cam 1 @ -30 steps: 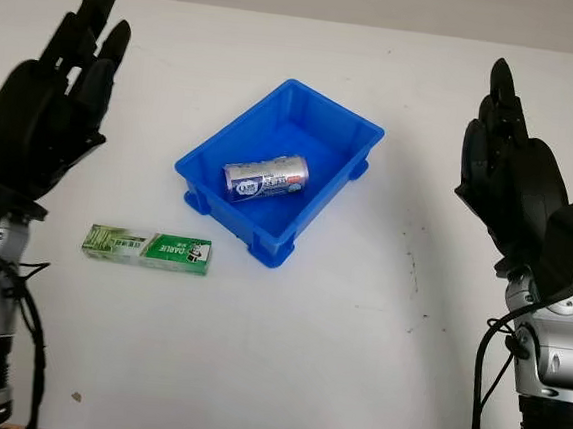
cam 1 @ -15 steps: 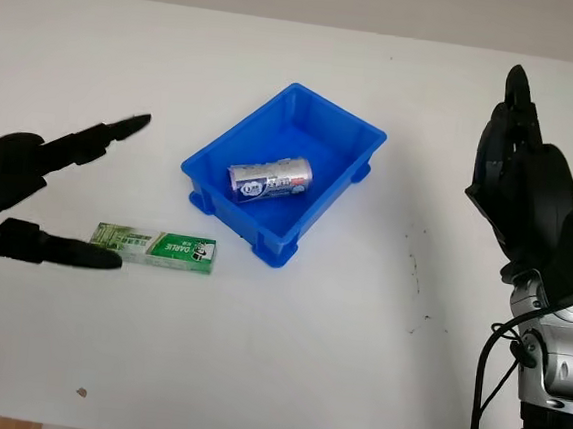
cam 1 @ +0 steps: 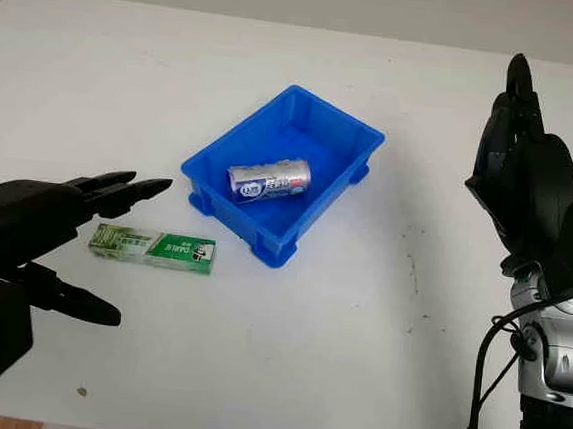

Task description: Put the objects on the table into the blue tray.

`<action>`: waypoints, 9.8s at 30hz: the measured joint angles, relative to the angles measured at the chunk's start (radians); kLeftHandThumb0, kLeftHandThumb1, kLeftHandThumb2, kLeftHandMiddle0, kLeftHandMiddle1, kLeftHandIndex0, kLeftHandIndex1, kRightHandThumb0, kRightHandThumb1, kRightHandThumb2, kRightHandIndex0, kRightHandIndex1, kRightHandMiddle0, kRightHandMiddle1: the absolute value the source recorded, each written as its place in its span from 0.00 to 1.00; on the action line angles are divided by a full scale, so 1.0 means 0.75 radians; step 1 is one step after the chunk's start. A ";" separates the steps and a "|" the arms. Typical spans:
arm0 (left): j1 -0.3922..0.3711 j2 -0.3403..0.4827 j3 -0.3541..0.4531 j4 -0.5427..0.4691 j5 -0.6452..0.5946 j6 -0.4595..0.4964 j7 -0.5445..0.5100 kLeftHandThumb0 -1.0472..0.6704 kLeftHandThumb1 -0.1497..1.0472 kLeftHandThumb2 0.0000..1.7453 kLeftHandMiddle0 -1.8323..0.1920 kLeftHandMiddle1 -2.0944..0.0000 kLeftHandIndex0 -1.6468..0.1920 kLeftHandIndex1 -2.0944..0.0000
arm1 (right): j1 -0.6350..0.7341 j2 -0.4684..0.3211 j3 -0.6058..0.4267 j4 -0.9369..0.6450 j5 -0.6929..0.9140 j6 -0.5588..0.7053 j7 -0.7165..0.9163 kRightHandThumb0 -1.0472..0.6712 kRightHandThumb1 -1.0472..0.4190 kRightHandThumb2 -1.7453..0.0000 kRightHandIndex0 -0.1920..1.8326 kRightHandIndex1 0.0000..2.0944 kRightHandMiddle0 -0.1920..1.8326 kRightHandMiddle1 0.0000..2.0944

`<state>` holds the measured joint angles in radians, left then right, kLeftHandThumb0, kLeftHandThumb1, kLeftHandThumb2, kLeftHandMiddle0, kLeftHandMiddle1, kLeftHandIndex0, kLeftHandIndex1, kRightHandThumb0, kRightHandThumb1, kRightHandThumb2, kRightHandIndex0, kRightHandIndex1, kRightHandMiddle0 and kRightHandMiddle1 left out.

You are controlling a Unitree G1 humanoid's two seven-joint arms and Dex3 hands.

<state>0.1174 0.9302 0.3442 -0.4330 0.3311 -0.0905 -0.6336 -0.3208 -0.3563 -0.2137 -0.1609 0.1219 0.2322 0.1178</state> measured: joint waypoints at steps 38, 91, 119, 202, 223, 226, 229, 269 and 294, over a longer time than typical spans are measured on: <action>-0.257 -0.095 -0.277 0.008 0.338 -0.054 0.181 0.16 0.85 0.02 0.94 0.99 0.91 1.00 | 0.007 0.007 -0.026 -0.076 0.022 0.005 0.016 0.26 0.00 0.50 0.00 0.00 0.00 0.00; -0.201 -0.168 -0.343 -0.043 0.363 0.203 -0.007 0.10 0.93 0.04 0.86 0.96 0.86 0.94 | -0.002 0.006 -0.052 -0.049 0.035 -0.012 0.074 0.25 0.00 0.50 0.00 0.00 0.00 0.00; -0.205 -0.201 -0.411 0.099 0.613 -0.151 0.462 0.61 0.96 0.03 0.99 0.00 1.00 0.00 | 0.010 0.006 -0.055 -0.063 0.049 -0.055 0.106 0.25 0.00 0.49 0.00 0.00 0.00 0.00; -1.154 0.586 -1.470 1.146 1.979 -1.245 2.792 0.44 0.97 0.03 0.76 0.95 0.64 0.92 | -0.016 0.021 0.003 -0.014 0.028 -0.077 0.097 0.25 0.00 0.48 0.00 0.00 0.00 0.00; -1.591 0.198 -1.895 1.614 2.073 -1.027 2.746 0.41 0.98 0.04 0.77 0.94 0.79 0.98 | 0.047 0.017 -0.013 -0.081 0.029 -0.057 0.089 0.27 0.00 0.49 0.00 0.00 0.00 0.00; -1.611 0.182 -1.919 1.615 2.058 -1.007 2.726 0.41 1.00 0.09 0.93 0.28 0.76 0.67 | 0.051 0.017 -0.013 -0.091 0.033 -0.051 0.088 0.27 0.00 0.49 0.00 0.00 0.00 0.00; -1.612 0.175 -1.928 1.609 2.013 -1.009 2.690 0.44 1.00 0.12 0.84 0.06 0.81 0.22 | 0.054 0.018 -0.013 -0.099 0.039 -0.051 0.085 0.27 0.00 0.50 0.00 0.00 0.00 0.00; -0.560 0.243 -0.461 0.261 -1.037 -0.375 0.262 0.36 1.00 0.14 0.82 0.10 0.81 0.23 | 0.048 0.020 -0.003 -0.052 0.041 -0.066 0.082 0.27 0.00 0.50 0.00 0.00 0.00 0.00; -0.780 0.246 -0.531 0.961 0.112 -0.713 0.103 0.20 0.81 0.03 1.00 1.00 1.00 0.98 | 0.016 0.008 -0.011 -0.018 0.057 -0.078 0.116 0.28 0.00 0.51 0.00 0.00 0.00 0.00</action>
<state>-0.4678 1.1147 -0.0539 0.2880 0.4151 -0.6254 -0.5566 -0.3086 -0.3501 -0.2219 -0.1742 0.1643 0.1739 0.2047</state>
